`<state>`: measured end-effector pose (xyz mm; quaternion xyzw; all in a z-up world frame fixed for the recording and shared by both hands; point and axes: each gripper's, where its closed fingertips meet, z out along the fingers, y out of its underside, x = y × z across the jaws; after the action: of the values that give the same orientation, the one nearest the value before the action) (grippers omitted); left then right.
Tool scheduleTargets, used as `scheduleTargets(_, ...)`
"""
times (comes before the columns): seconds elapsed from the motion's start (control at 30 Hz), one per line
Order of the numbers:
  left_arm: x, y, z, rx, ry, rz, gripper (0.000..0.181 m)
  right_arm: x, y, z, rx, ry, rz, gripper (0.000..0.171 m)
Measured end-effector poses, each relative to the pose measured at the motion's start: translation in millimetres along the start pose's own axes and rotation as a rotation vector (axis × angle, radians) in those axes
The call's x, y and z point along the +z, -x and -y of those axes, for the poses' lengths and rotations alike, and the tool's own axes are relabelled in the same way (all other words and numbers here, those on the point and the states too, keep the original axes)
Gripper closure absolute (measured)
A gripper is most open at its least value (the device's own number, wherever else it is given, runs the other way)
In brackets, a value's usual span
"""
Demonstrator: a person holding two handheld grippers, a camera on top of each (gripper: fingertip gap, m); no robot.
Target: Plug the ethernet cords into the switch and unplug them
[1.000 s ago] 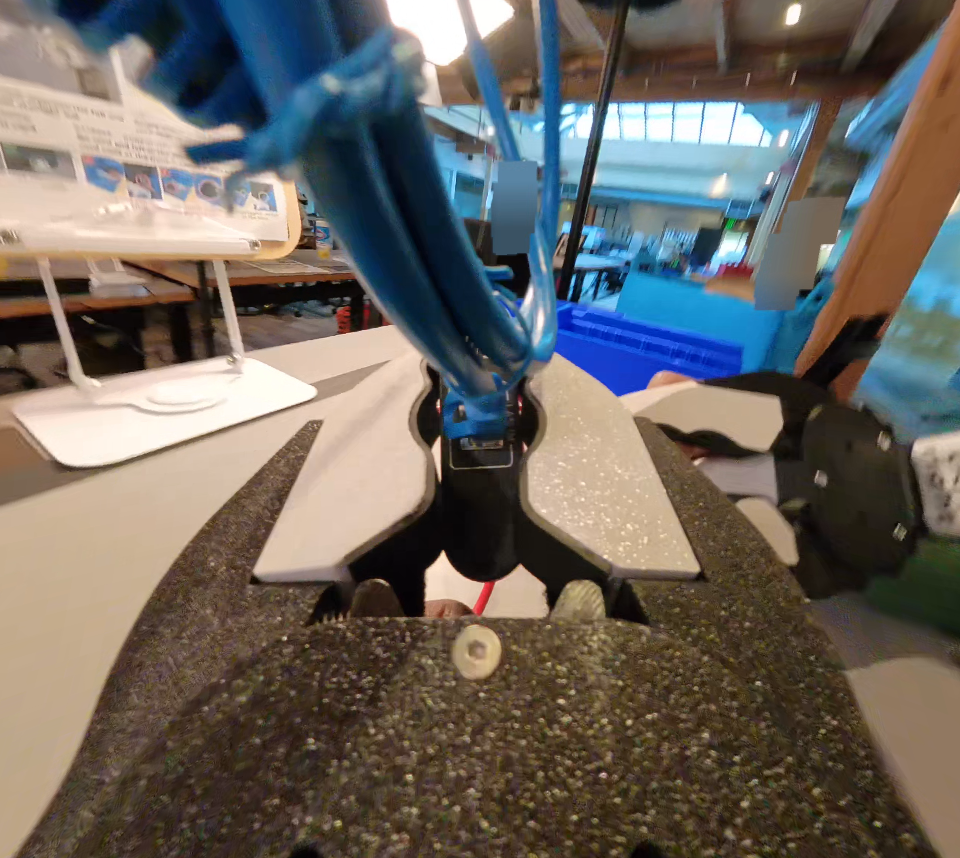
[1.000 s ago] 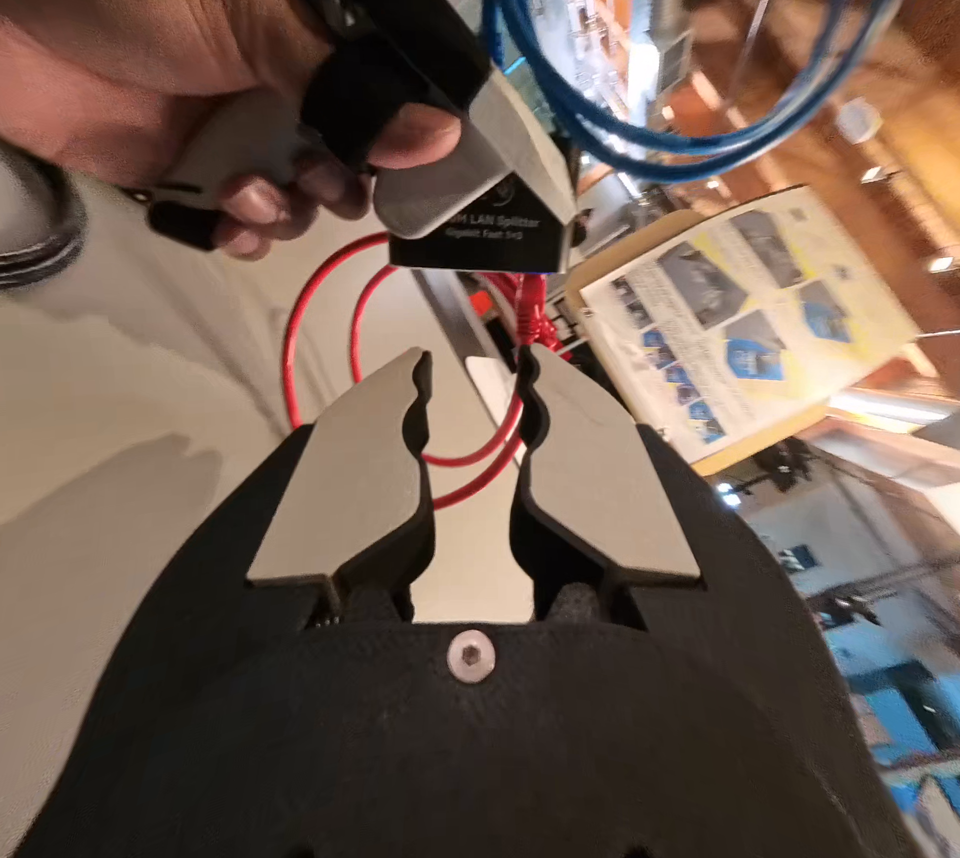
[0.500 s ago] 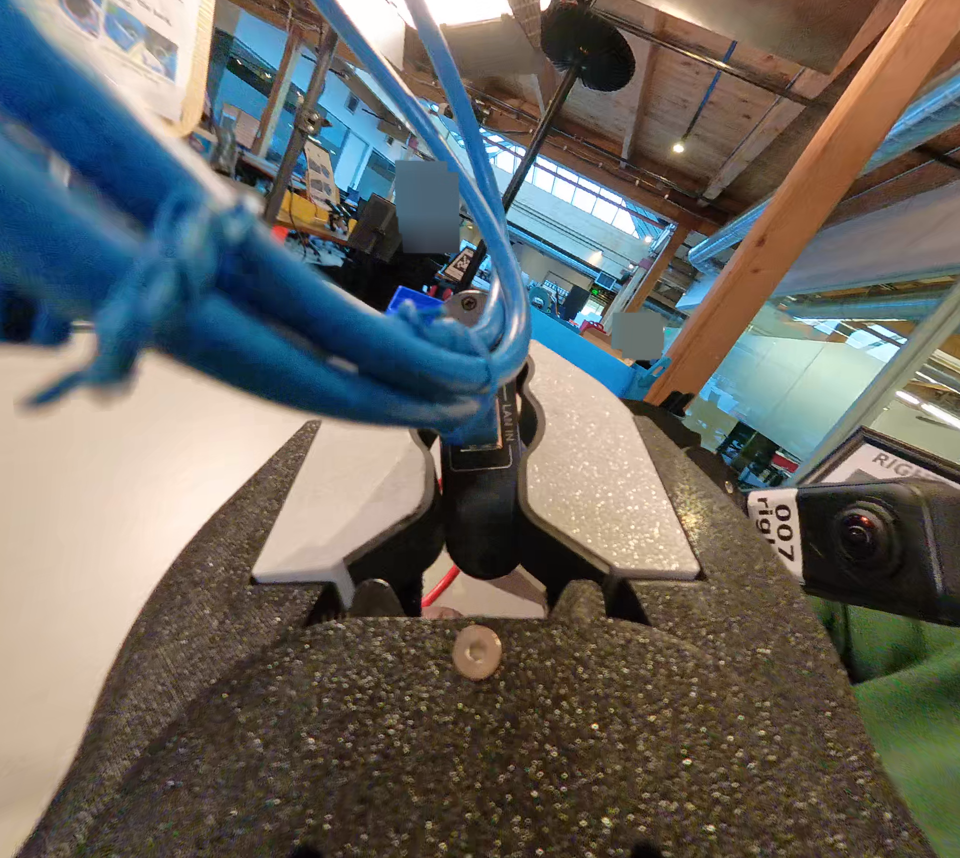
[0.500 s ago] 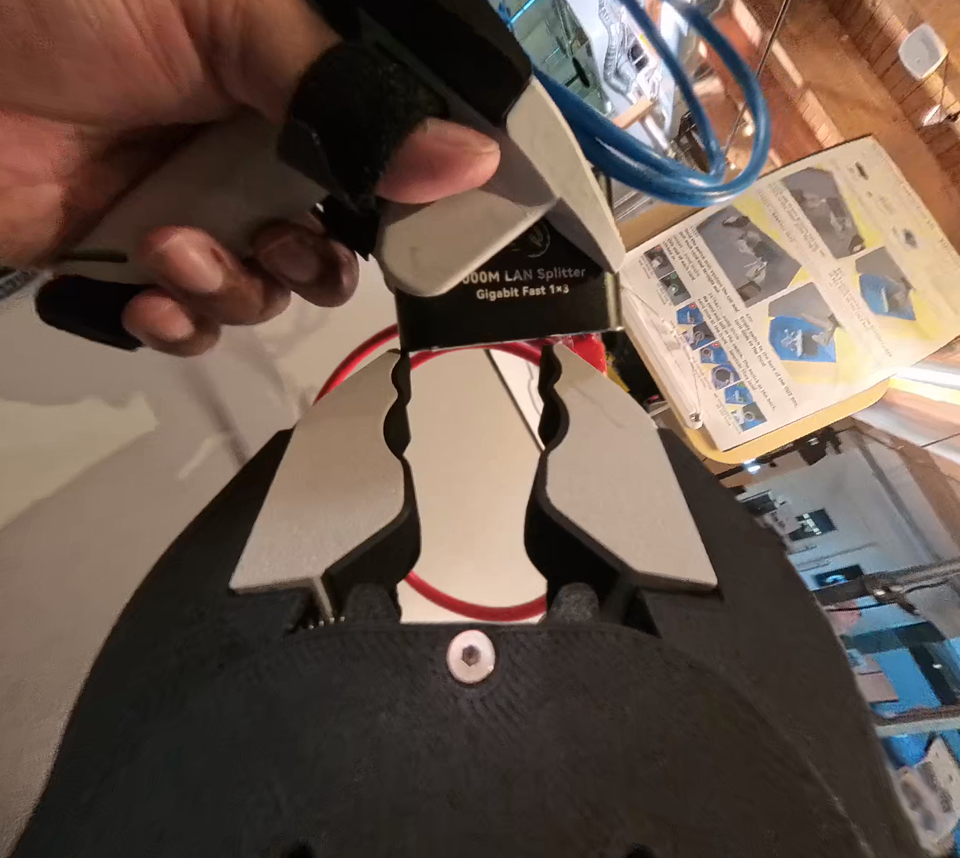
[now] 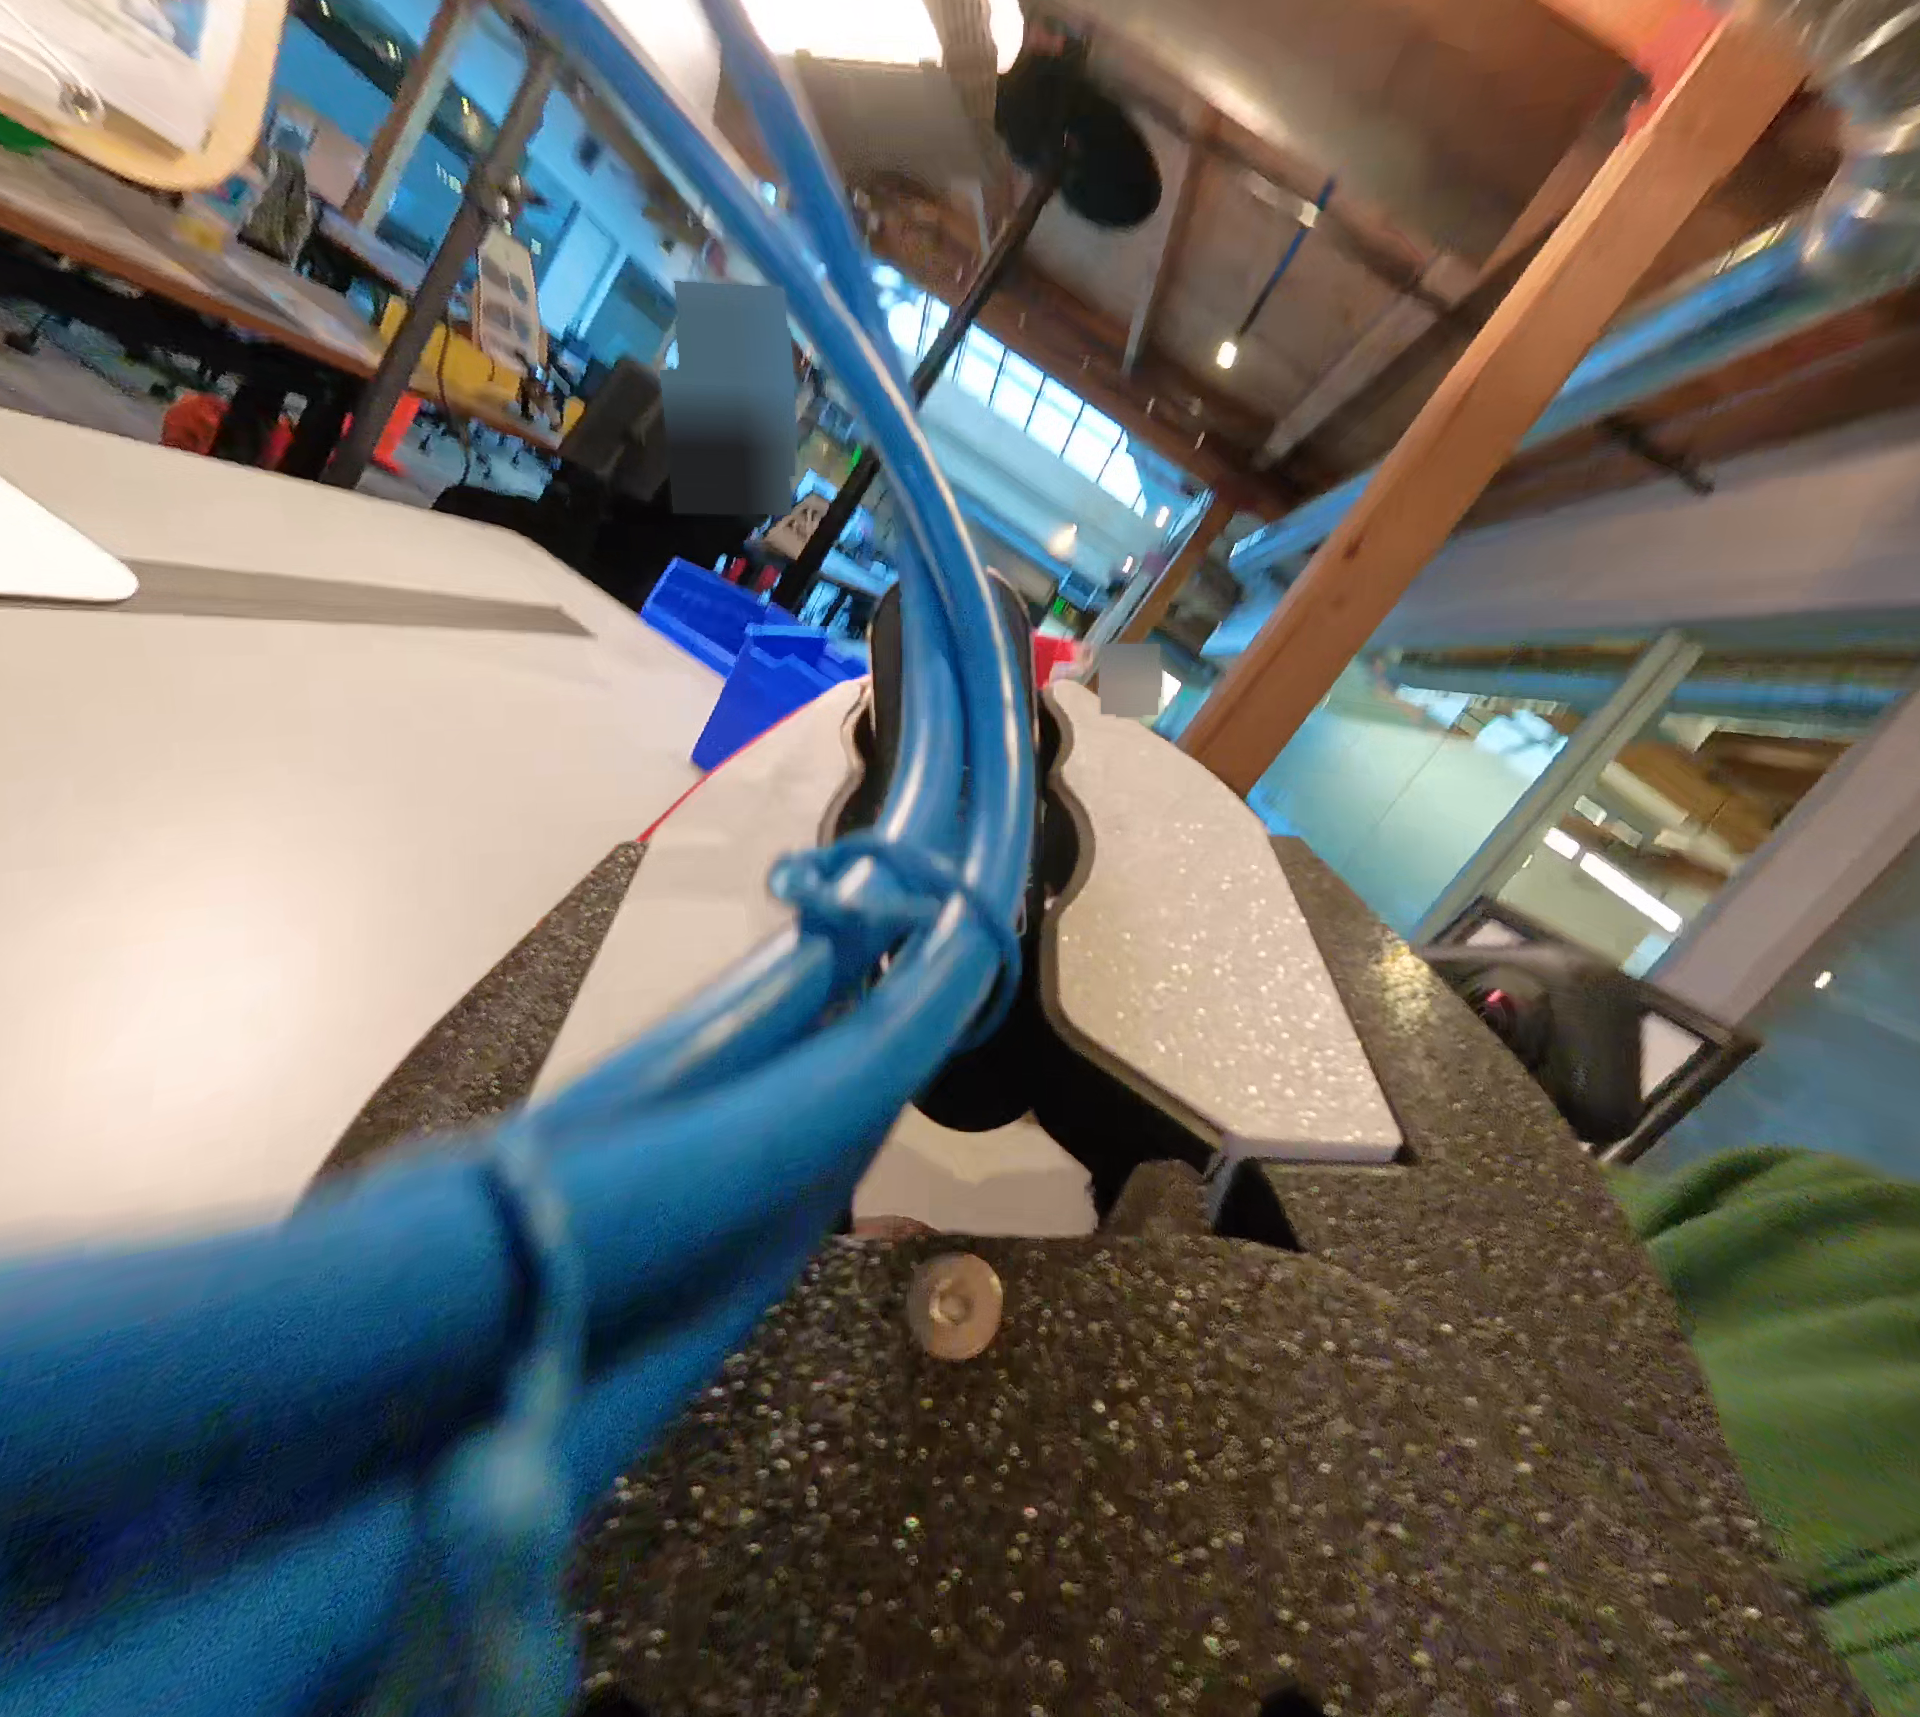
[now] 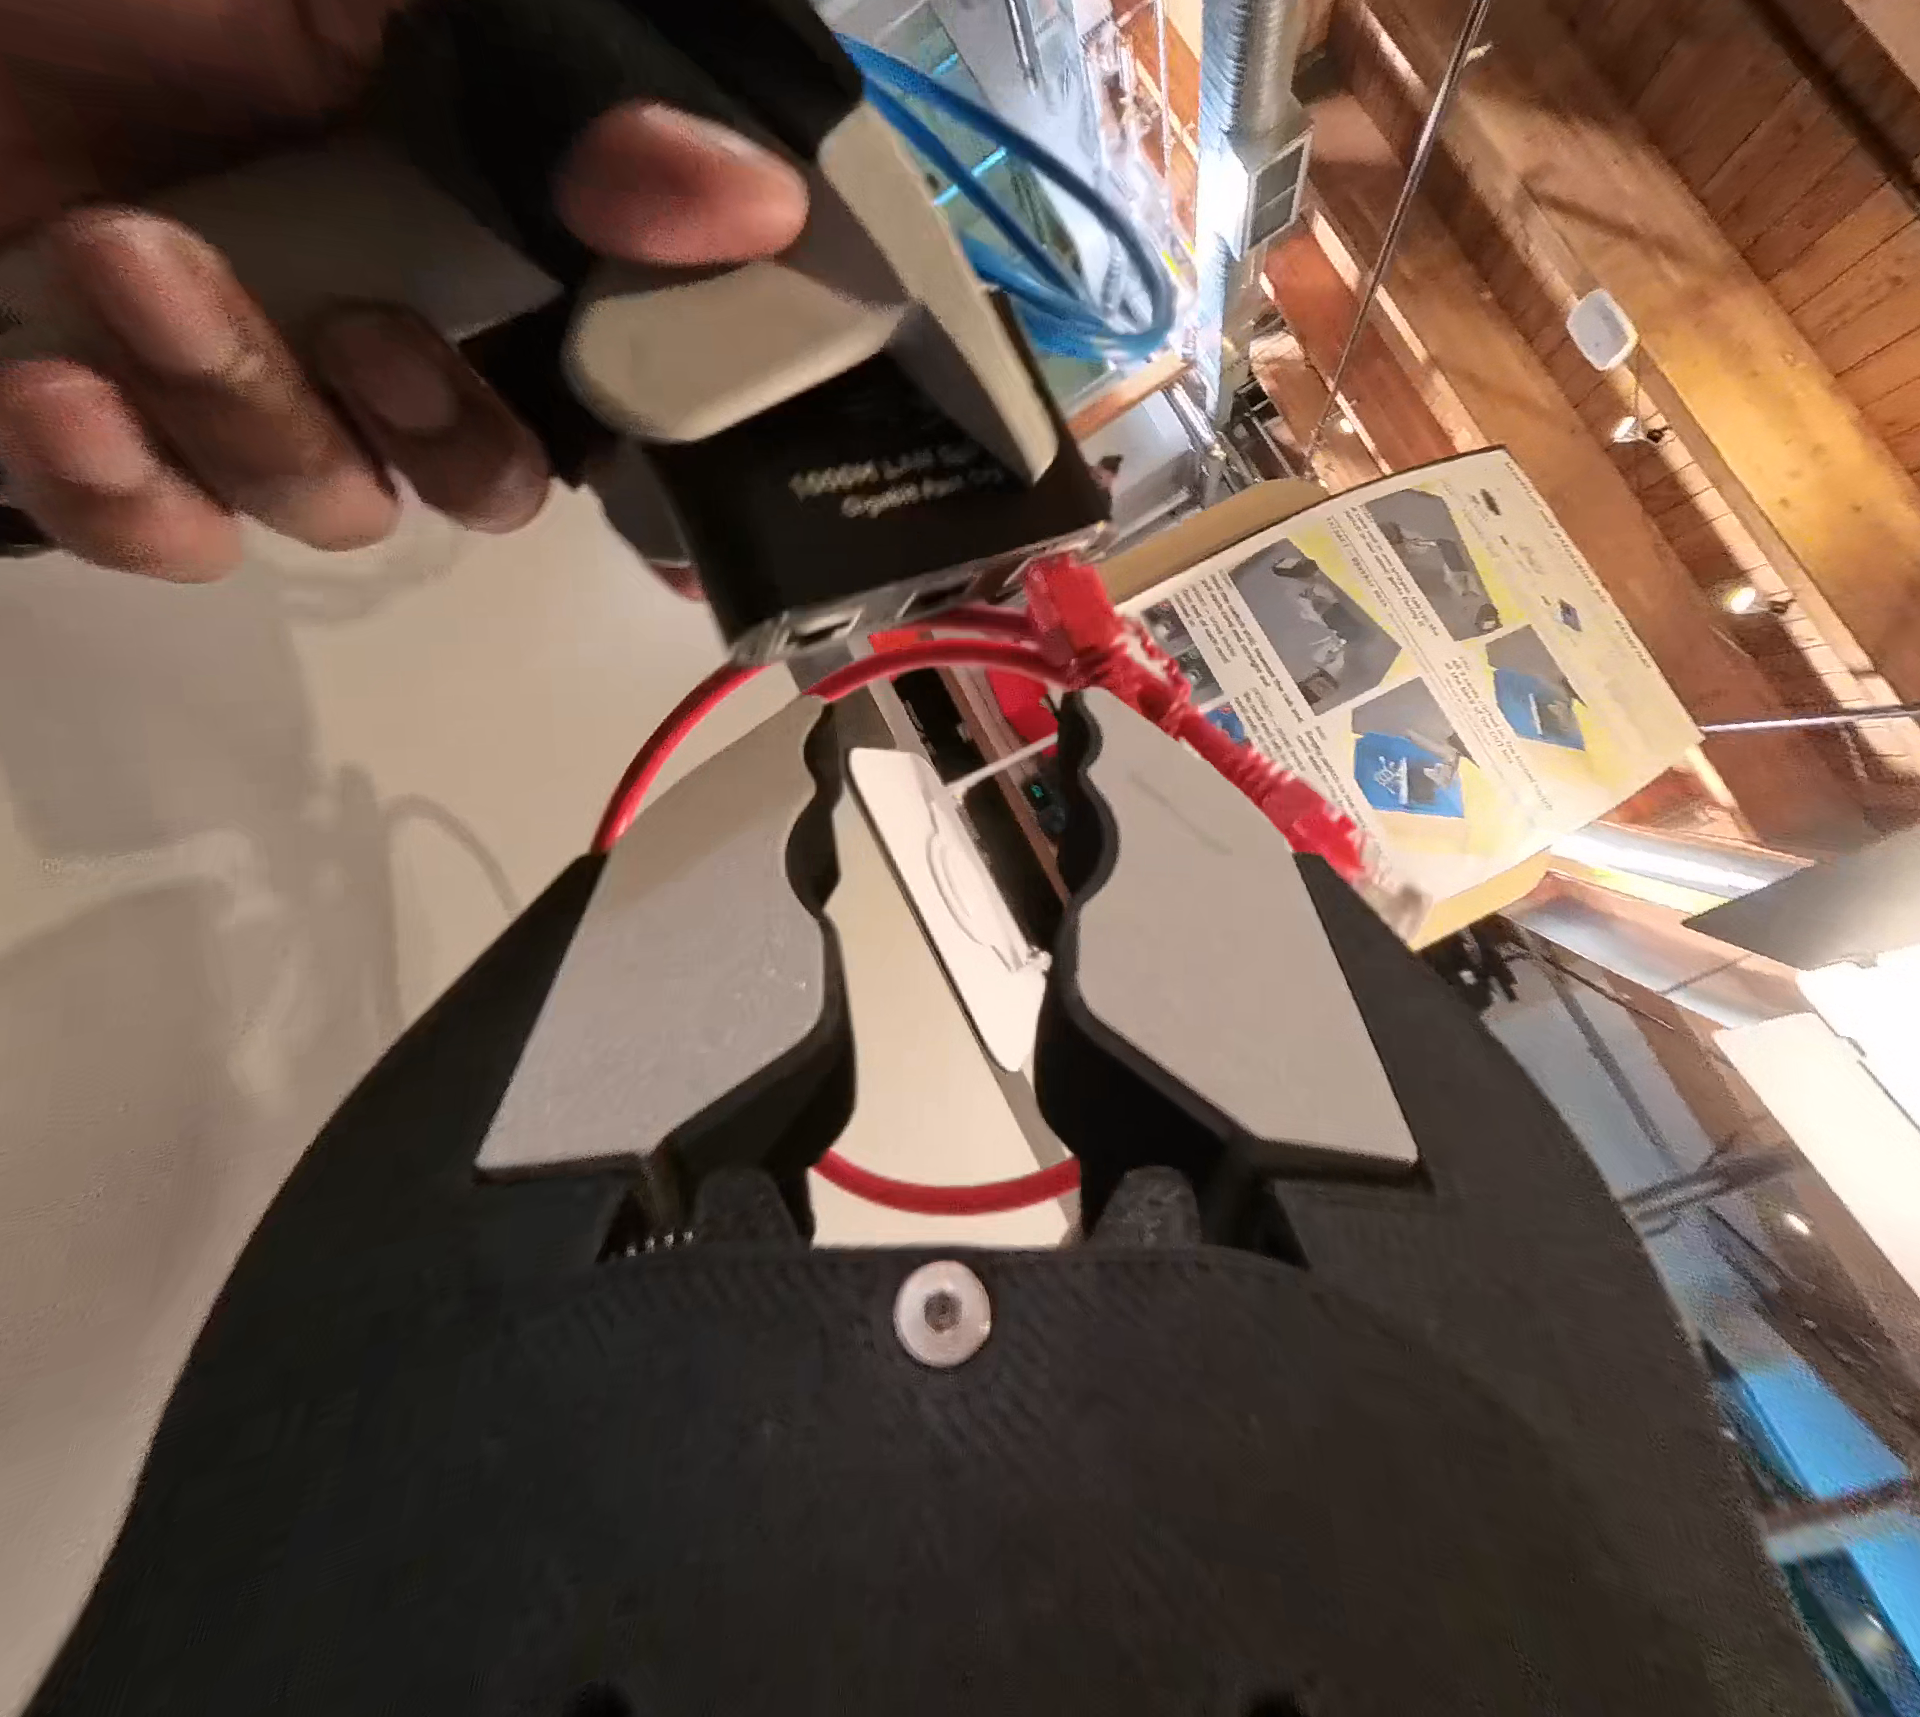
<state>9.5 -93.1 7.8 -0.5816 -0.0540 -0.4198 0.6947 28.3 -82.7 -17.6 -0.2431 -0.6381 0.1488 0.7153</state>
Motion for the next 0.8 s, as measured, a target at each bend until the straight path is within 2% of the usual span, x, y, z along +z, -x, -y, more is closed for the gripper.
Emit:
scheduleTargets(0.13,-21,-14,32,-0.028,-0.162,0.0,0.154,-10,16,12,-0.023,-0.054,0.068,0.128)
scheduleTargets(0.27,-61,-36,57,0.03,-0.335,0.02,0.152,-21,45,30,-0.003,-0.128,0.207,0.13)
scheduleTargets(0.37,-93,-44,63,0.058,-0.432,0.049,0.153,-23,78,36,0.013,-0.155,0.352,0.13)
scheduleTargets(0.43,-111,-43,68,0.074,-0.477,0.087,0.153,-26,109,38,0.028,-0.164,0.508,0.13)
scheduleTargets(0.53,-124,-41,78,0.105,-0.468,0.143,0.153,-38,143,48,0.121,-0.193,0.764,0.128)
scheduleTargets(0.67,-134,-42,86,0.164,-0.477,0.203,0.155,-58,155,85,0.31,-0.265,1.058,0.124)
scheduleTargets(0.73,-137,-43,88,0.176,-0.477,0.221,0.154,-63,164,95,0.303,-0.251,1.173,0.12)
scheduleTargets(0.8,-139,-44,89,0.186,-0.474,0.233,0.135,-62,179,93,0.231,-0.186,1.246,0.113)
